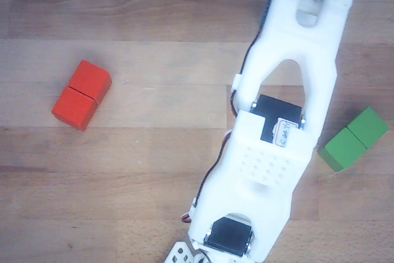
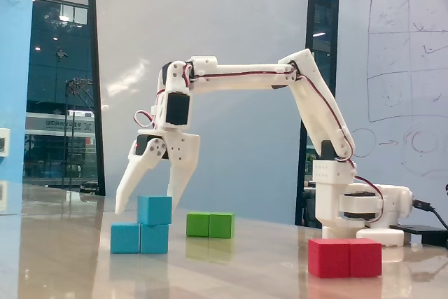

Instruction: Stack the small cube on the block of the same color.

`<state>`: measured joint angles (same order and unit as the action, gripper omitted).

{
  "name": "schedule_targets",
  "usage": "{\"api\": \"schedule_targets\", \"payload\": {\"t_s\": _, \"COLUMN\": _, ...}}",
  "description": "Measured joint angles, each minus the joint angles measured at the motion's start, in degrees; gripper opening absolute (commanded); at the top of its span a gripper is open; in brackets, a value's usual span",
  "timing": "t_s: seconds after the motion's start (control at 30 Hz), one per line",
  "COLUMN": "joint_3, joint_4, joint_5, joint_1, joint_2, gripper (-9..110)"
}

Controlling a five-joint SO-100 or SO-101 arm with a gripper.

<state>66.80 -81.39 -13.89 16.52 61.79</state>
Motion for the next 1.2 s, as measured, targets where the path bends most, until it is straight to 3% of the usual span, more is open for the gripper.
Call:
{"api": "schedule_targets", "payload": {"t_s": 0.4, "joint_3": 0.0, "joint_4": 0.0, "joint_5": 0.0, "joint_1": 10.99, "joint_2": 0.0, "gripper": 28}}
{"api": "schedule_targets", "payload": {"t_s": 0.7, "joint_3": 2.02, "joint_4": 0.09, "joint_5": 0.0, "joint_1": 12.83, "joint_2": 7.47, "gripper": 3}}
{"api": "schedule_targets", "payload": {"t_s": 1.2, "joint_3": 42.71, "joint_4": 9.76, "joint_5": 0.0, "joint_1": 0.0, "joint_2": 45.79, "gripper": 4}}
